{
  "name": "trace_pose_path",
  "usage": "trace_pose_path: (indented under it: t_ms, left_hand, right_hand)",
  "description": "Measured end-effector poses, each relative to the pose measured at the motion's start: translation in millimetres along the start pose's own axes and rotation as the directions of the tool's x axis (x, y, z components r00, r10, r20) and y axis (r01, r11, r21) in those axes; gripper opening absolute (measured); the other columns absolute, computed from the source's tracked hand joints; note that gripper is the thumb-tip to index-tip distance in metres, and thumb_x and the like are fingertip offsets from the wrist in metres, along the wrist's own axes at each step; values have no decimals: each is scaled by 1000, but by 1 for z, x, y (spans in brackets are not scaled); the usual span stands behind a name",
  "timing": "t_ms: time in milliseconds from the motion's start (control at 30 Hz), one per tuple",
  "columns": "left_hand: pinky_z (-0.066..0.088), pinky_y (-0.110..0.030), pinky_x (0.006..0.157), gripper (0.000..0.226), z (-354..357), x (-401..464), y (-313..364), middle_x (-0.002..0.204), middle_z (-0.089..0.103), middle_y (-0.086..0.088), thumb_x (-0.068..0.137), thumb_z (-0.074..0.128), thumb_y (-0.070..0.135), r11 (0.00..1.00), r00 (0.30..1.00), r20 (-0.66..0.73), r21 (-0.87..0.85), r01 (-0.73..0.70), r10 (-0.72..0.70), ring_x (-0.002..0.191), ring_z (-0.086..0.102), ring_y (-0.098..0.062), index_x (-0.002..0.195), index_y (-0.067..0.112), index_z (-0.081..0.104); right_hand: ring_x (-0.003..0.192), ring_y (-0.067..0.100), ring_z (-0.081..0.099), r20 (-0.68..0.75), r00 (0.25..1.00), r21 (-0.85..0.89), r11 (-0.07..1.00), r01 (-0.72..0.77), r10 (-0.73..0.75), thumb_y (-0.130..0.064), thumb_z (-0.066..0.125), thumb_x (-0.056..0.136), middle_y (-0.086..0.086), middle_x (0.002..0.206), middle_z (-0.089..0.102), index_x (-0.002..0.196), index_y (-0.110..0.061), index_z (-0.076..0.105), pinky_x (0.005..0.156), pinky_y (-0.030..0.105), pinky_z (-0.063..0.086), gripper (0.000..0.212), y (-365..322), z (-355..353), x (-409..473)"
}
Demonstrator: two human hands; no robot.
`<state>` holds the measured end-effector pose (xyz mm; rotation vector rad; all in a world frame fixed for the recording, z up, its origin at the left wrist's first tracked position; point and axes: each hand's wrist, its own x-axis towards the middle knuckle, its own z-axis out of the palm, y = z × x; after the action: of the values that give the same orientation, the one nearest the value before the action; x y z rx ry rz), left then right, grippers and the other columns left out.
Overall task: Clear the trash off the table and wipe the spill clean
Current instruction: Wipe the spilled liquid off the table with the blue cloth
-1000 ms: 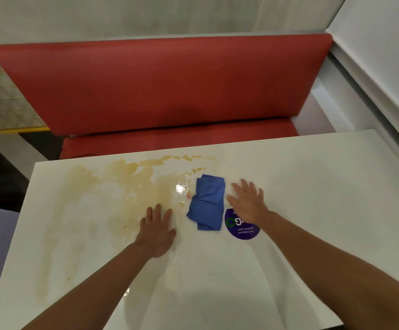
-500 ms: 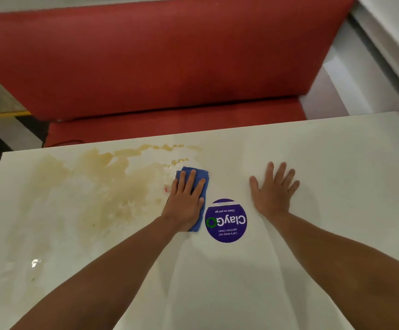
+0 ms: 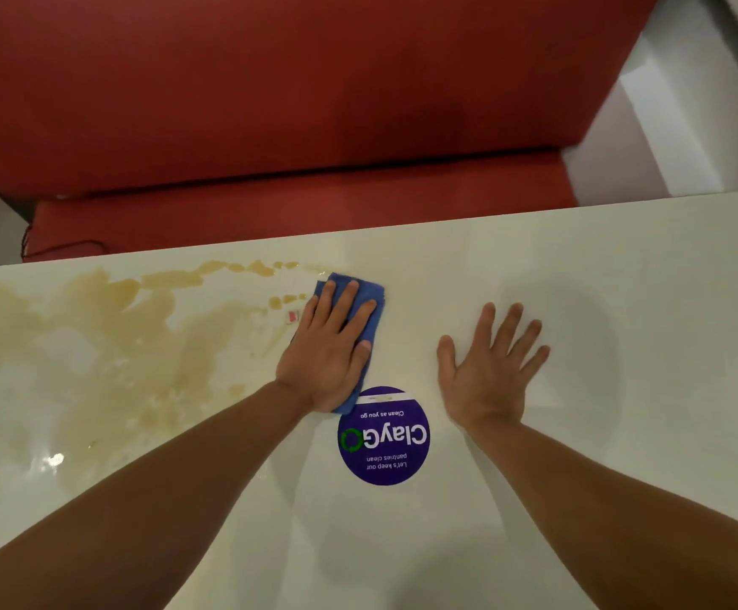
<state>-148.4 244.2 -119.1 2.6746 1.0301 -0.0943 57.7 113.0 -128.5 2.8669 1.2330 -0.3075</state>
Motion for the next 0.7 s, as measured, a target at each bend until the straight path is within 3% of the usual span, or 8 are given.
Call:
trace_pose_path:
  t_ms: [133, 367, 700]
  left_hand:
    - [3, -48, 127, 63, -9, 24, 4, 171, 4, -6, 105, 17, 49, 996, 997, -4, -25, 81, -81, 157, -6, -33, 162, 22, 18]
    - [-5, -43, 127, 63, 8, -19, 36, 169, -12, -4, 105, 3, 50, 984, 984, 26, -23, 176, -175, 155, -20, -28, 161, 24, -3]
    - [4, -48, 127, 63, -9, 60, 1, 170, 6, -7, 106, 16, 49, 1000, 1000, 4, -8, 20, -20, 156, -3, -35, 162, 22, 18]
  right_hand:
    - [154, 48, -2, 8, 1000, 6, 1000, 5, -5, -66, 14, 98, 22, 169, 3, 162, -15, 11, 122, 66, 5, 82, 1, -5, -2]
    - [154, 48, -1, 19, 1000, 29, 1000, 4, -5, -63, 9, 98, 20, 169, 4, 163, -15, 12, 122, 66, 8, 80, 0, -9, -2]
    - [155, 47, 0, 3, 1000, 8, 1000, 1, -1, -62, 10, 100, 20, 170, 5, 163, -15, 14, 122, 66, 9, 79, 0, -5, 0]
